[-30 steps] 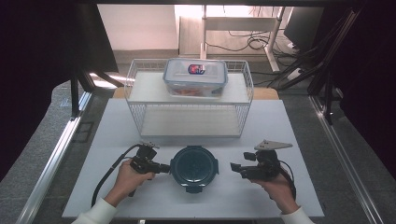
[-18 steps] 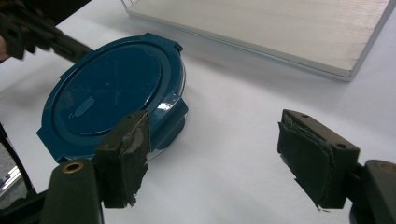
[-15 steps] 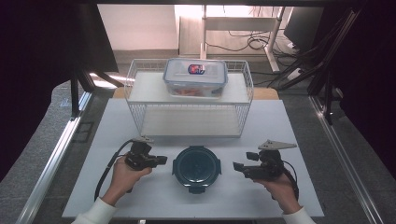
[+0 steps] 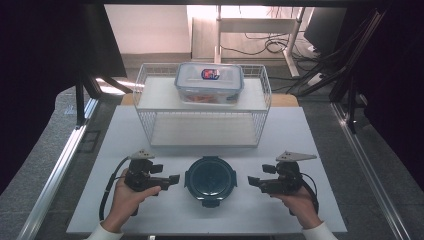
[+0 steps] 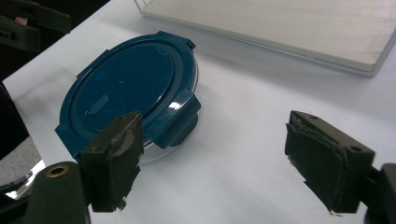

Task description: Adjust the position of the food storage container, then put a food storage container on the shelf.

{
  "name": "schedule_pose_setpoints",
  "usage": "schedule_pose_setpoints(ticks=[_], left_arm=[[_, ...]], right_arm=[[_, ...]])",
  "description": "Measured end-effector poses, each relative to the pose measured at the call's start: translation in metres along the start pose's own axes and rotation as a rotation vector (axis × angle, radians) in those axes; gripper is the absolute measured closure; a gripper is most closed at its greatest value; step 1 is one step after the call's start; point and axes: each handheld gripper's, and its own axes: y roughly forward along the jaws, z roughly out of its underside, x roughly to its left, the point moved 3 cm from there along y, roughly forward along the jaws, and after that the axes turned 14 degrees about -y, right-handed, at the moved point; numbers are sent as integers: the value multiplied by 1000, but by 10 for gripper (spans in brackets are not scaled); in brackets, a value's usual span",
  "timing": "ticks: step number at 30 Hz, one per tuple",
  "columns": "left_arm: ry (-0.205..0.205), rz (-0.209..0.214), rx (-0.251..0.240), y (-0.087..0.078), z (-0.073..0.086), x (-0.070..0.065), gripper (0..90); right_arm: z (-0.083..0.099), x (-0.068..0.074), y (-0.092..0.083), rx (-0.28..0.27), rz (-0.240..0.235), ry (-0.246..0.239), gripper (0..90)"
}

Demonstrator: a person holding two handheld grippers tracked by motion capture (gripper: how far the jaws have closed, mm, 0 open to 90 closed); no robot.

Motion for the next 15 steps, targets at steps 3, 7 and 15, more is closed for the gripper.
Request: schedule_pose_setpoints(ticks=[3,7,15], left_arm=[[-33,40,6,1,1,-3,119],[-65,65,6,5,2,-4,84],[-135,139,16,9,5,-8,72]], right_arm=[[1,0,2,-3,-12,20,163],[2,1,6,1,-27,42,137],[4,2,17,20,-89,110,121]])
